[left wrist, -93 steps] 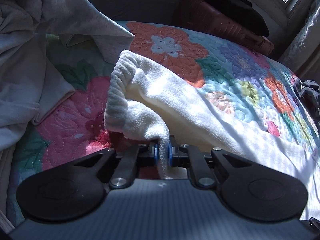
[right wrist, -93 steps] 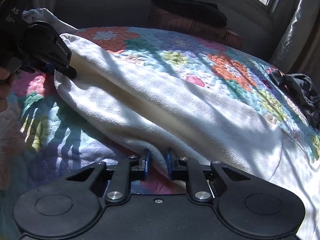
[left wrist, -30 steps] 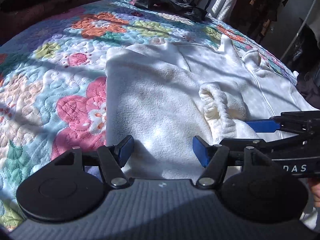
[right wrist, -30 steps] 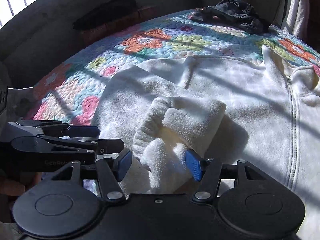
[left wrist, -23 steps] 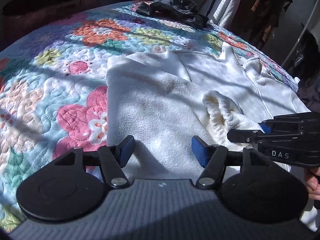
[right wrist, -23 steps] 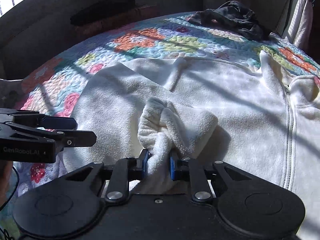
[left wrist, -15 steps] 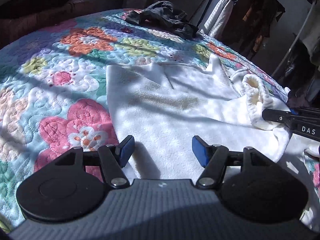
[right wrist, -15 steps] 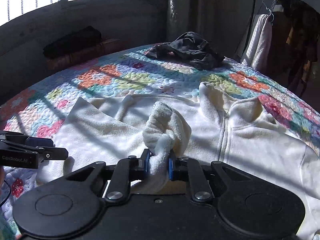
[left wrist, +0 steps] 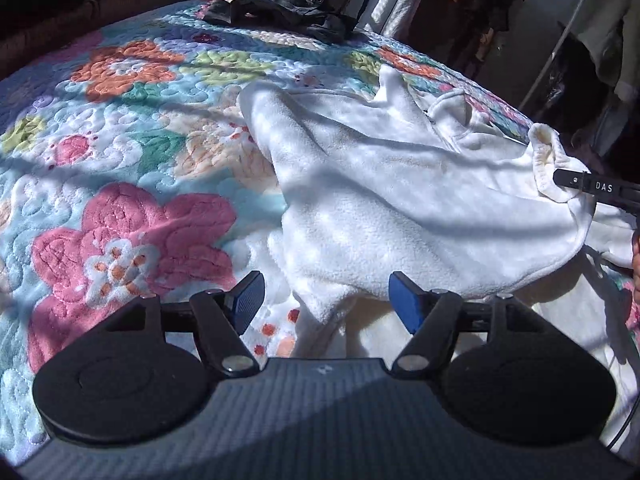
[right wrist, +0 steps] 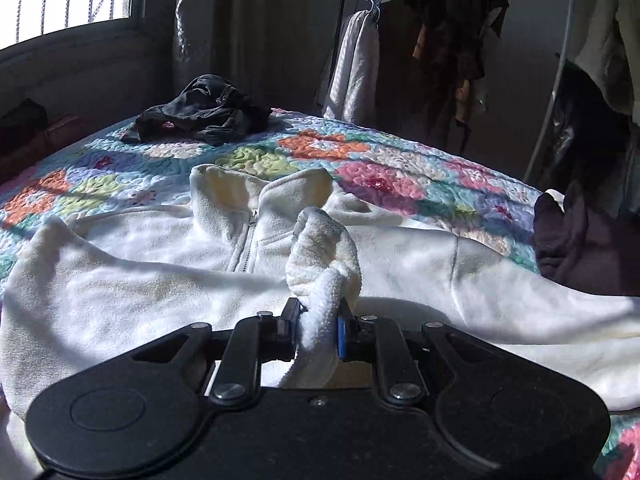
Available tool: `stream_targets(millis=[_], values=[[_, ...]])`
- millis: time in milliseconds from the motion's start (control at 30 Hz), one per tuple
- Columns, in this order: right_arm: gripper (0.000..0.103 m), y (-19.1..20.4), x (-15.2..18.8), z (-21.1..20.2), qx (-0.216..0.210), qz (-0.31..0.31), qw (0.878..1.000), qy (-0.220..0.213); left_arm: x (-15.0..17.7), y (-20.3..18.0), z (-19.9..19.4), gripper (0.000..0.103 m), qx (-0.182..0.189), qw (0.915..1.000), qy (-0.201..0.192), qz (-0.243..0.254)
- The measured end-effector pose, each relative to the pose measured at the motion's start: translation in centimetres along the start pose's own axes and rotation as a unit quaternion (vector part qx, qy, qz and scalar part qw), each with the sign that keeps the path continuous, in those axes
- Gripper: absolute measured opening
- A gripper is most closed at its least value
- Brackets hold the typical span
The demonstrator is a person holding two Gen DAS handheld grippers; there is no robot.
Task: Fold clothes
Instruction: 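Lay the folded sleeve on the jacket and open the left tool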
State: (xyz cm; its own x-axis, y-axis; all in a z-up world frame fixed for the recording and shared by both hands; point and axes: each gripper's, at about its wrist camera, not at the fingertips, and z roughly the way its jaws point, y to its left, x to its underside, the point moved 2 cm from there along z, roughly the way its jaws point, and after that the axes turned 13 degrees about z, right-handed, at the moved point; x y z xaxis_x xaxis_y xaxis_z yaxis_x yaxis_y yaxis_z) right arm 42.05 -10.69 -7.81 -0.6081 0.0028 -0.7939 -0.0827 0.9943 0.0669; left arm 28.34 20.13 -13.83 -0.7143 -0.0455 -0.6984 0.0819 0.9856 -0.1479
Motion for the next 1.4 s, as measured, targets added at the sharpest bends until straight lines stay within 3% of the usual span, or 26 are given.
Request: stream_targets(millis=[300,400,433,567,633,700,733,800,833,867,900,933,1033,1167,1233,1267,1300,1400], values=[[0.019,-2.1,-1.5,1.8,0.013,0.004,1.0,-0.014,-0.5,-1.1,2.0,0.076,0.008,0.9977,0.042,0.053],[0.023,-3.4,-0.6,5.0,0.005,0.025,0.998,0.061,-0.2,-0.9,2.3,0.079,0.013,0.998,0.051,0.035],[0.025,-3.8,-0.2,5.8,0.01,0.033,0.996,0.077,-0.1,-0.8,2.5,0.079,0.015,0.9979,0.056,0.028],[0.063,-4.5,1.2,5.4,0.021,0.063,0.995,0.081,-0.1,-0.9,2.5,0.083,-0.006,0.998,0.052,0.036],[0.066,-4.5,1.7,4.9,0.021,0.062,0.994,0.091,-0.3,-1.3,2.7,0.092,-0.022,0.9972,0.052,0.05],[0.066,-4.8,2.0,4.6,0.032,0.062,0.992,0.102,-0.4,-1.8,3.4,0.094,-0.022,0.9962,0.061,0.058],[0.066,-5.0,2.2,4.5,0.039,0.063,0.992,0.107,-0.3,-1.9,3.7,0.091,-0.015,0.9964,0.059,0.059],[0.066,-5.6,2.2,4.5,0.033,0.078,0.991,0.101,-0.4,-2.0,3.8,0.055,-0.016,0.9975,0.048,0.05],[0.066,-5.7,2.1,4.5,0.026,0.076,0.993,0.091,-0.4,-2.0,3.9,0.03,-0.018,0.9975,0.052,0.045],[0.062,-5.7,2.0,4.4,0.018,0.071,0.994,0.079,-0.4,-2.0,3.9,0.022,-0.015,0.9977,0.054,0.04],[0.026,-5.7,1.8,4.4,0.009,0.065,0.996,0.067,-0.3,-2.0,3.7,0.02,-0.019,0.9976,0.054,0.039],[0.005,-5.9,1.7,4.2,0.005,0.07,0.996,0.063,-0.2,-2.0,3.5,0.017,-0.026,0.9974,0.055,0.039],[0.008,-6.8,1.4,3.6,0.0,0.1,0.993,0.062,0.2,-2.2,3.0,0.016,-0.045,0.9966,0.057,0.04],[0.014,-8.3,2.6,4.7,0.039,0.107,0.989,0.097,-0.1,-1.8,2.2,0.018,-0.042,0.9961,0.073,0.026],[0.022,-8.8,2.8,4.0,0.049,0.114,0.987,0.099,-0.6,-1.6,0.4,0.023,-0.036,0.9963,0.075,0.02],[0.035,-9.0,2.8,3.4,0.059,0.118,0.986,0.102,-0.9,-1.6,-0.6,0.035,-0.042,0.9961,0.075,0.019],[0.046,-9.2,2.6,2.8,0.072,0.123,0.984,0.106,-1.2,-1.6,-1.7,0.041,-0.049,0.9958,0.076,0.017],[0.049,-9.4,2.2,0.6,0.05,0.148,0.981,0.113,-2.8,-2.2,-4.3,0.043,-0.037,0.998,0.048,0.019]])
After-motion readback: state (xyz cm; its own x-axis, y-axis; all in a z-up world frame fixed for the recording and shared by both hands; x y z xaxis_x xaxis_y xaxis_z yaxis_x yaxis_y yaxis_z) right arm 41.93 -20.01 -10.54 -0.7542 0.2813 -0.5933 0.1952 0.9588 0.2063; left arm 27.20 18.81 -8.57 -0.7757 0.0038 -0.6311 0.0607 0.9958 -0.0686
